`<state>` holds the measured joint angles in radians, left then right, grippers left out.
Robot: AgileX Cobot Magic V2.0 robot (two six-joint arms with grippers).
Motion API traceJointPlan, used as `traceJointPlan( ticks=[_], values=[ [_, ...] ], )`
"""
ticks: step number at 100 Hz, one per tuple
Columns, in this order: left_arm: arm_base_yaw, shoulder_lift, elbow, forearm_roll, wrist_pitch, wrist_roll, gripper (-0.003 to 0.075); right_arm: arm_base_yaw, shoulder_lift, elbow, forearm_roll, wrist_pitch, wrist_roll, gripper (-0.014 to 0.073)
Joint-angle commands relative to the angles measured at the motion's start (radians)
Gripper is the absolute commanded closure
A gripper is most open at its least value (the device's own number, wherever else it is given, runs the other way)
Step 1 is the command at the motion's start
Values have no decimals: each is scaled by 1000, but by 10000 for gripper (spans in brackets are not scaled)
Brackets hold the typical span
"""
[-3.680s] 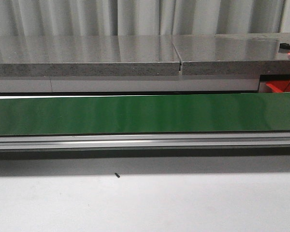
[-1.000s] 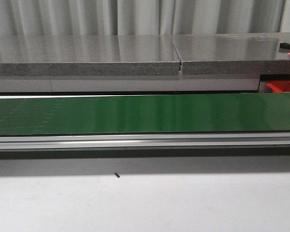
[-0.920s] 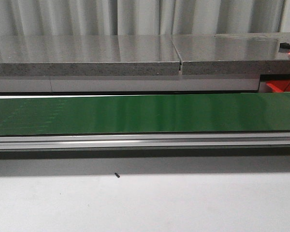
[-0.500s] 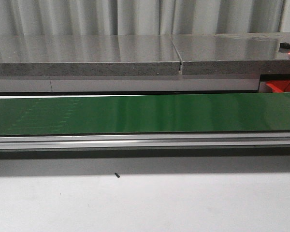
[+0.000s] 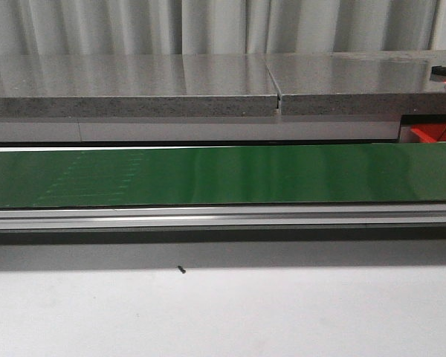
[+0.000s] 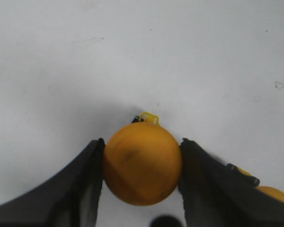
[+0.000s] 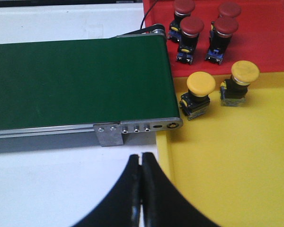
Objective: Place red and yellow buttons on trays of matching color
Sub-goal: 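Grasp a yellow button with the left gripper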
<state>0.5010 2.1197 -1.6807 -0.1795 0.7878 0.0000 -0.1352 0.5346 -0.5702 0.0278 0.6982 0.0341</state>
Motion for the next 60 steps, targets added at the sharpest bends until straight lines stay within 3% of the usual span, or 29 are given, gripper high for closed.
traceJointPlan(
  ticks=[1,60],
  values=[
    [3,-81,-32,-12,-40,-10,492,-1,-1,-26,-12,-59,1,685],
    [-48,-441,226,-14,-124,25,492,-1,-1,-26,-12,-59,1,685]
  ],
)
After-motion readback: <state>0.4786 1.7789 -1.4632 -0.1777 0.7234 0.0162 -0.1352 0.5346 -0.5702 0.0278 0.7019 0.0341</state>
